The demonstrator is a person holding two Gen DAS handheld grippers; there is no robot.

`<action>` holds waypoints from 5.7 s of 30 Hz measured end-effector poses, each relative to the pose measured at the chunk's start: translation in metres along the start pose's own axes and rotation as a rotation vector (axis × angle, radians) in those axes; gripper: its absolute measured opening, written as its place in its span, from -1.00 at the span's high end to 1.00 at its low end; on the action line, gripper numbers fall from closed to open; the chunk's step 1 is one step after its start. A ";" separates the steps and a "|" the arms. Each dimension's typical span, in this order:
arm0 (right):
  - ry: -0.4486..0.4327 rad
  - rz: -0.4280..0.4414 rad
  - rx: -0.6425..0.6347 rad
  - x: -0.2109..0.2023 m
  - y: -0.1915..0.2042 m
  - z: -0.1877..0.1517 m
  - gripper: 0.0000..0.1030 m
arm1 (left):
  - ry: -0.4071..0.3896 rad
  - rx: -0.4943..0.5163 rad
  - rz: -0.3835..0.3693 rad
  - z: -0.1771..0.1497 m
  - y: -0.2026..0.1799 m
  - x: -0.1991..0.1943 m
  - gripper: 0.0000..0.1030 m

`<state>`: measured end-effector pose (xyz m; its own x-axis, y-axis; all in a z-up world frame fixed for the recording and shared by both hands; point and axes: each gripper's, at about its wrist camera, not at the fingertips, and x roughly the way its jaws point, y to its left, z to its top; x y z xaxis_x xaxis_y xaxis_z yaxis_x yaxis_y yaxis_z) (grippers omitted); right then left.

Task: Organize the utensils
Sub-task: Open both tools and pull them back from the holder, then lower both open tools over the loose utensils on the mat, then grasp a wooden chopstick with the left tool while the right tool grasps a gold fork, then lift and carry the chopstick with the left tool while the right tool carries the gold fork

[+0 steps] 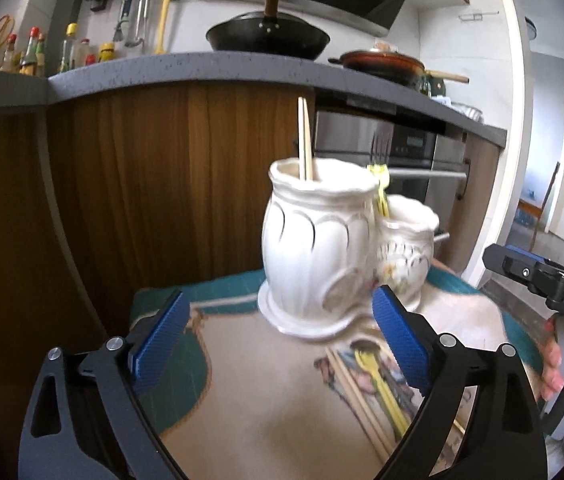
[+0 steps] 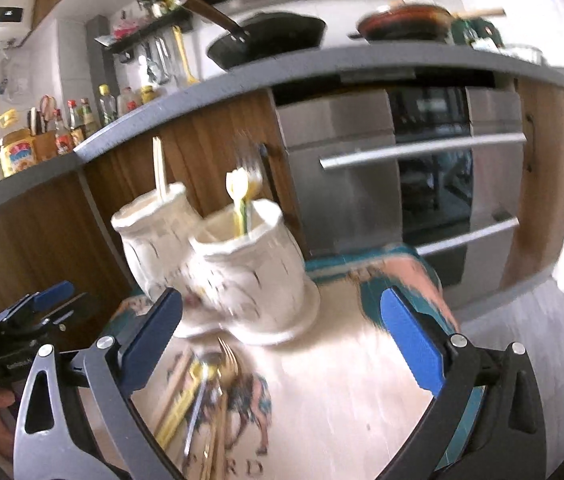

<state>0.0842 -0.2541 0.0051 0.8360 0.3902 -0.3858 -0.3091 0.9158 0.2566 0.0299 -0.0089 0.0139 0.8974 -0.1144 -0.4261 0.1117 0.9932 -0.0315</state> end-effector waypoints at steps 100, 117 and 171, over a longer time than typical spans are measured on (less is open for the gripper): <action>0.411 0.071 -0.124 0.082 0.054 -0.043 0.84 | 0.458 0.187 -0.186 -0.046 -0.029 0.057 0.86; 0.145 0.247 -0.149 -0.017 0.057 -0.006 0.94 | 0.236 0.130 -0.256 -0.016 -0.019 0.005 0.88; -0.276 0.136 -0.008 0.029 0.000 0.084 0.95 | -0.356 -0.007 -0.164 0.086 0.002 0.023 0.88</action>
<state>0.1464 -0.2505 0.0685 0.8779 0.4698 -0.0926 -0.4293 0.8579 0.2824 0.0874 -0.0110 0.0817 0.9599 -0.2702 -0.0744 0.2643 0.9611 -0.0795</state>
